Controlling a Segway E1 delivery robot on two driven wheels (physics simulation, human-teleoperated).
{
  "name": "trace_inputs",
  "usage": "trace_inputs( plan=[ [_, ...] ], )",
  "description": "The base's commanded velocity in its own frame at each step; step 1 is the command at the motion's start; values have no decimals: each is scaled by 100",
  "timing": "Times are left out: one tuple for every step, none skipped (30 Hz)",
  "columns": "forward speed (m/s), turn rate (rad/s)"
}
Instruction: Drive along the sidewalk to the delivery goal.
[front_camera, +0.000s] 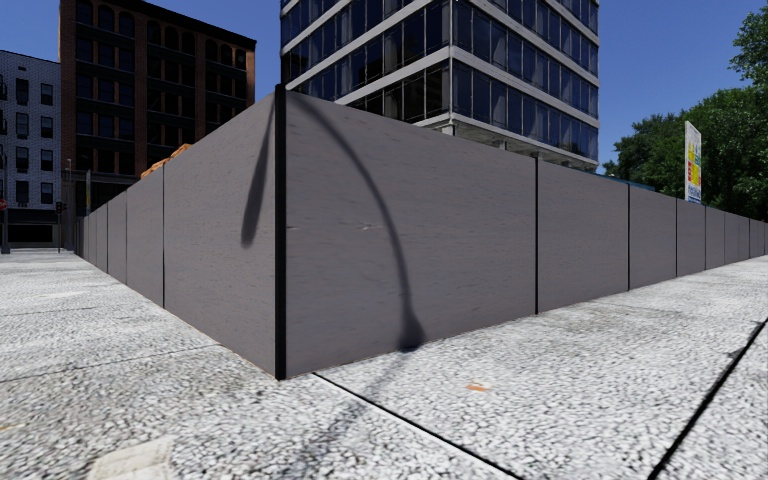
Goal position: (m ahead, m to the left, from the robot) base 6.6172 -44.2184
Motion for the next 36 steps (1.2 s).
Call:
trace_inputs(
  plan=[
    [0,0],
    [0,0],
    [0,0],
    [0,0],
    [0,0],
    [0,0],
    [0,0],
    [0,0],
    [0,0],
    [0,0],
    [0,0],
    [0,0],
    [0,0],
    [0,0],
    [0,0],
    [0,0],
    [0,0],
    [0,0],
    [0,0],
    [0,0],
    [0,0],
    [0,0],
    [0,0],
    [0,0],
    [0,0],
    [0,0],
    [0,0],
    [0,0],
    [0,0],
    [0,0],
    [16,0],
    [64,-3],
    [100,-11],
    [100,-11],
    [114,-18],
    [129,-32]
  ],
)
